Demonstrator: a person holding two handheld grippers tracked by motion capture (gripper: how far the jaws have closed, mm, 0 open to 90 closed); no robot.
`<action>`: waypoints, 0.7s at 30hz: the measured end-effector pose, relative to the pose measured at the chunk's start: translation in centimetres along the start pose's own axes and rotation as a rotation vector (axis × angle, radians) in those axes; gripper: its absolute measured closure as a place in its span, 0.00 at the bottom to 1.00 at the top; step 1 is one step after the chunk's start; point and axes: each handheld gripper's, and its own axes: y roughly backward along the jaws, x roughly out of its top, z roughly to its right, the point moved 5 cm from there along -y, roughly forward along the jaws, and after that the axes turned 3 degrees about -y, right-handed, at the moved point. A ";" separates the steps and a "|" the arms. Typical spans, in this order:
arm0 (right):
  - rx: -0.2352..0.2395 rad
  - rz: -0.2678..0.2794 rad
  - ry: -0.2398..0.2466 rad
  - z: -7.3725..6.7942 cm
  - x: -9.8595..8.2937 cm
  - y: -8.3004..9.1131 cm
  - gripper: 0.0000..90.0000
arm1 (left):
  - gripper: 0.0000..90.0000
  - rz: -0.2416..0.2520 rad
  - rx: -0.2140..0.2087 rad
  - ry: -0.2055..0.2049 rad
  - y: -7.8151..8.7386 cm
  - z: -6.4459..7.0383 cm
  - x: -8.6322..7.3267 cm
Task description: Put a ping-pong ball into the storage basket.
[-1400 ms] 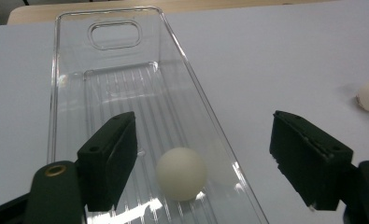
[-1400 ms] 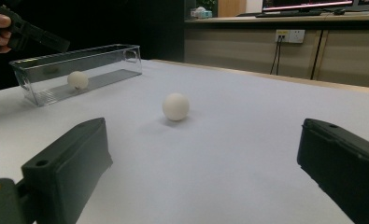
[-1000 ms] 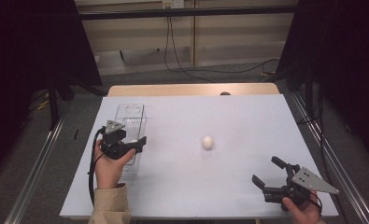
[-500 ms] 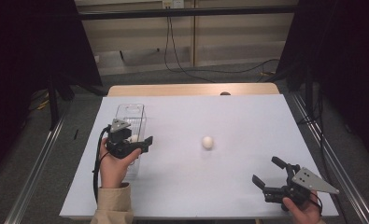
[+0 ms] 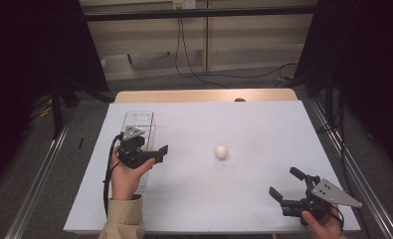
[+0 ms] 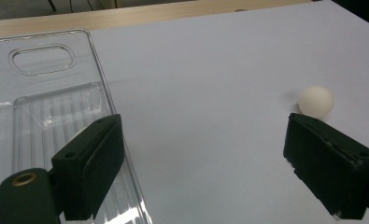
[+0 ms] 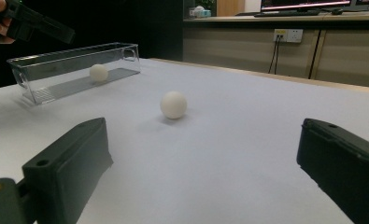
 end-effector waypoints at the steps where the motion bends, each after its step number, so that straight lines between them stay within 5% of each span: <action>1: 0.000 0.000 0.001 0.0 0.0 0.0 0.02 | 0.14 0.002 -0.003 0.004 0.0 0.1 0.0; 21: 0.001 -0.001 0.004 0.0 0.0 0.0 0.02 | 0.12 -0.017 -0.077 -0.020 -1.7 2.7 0.2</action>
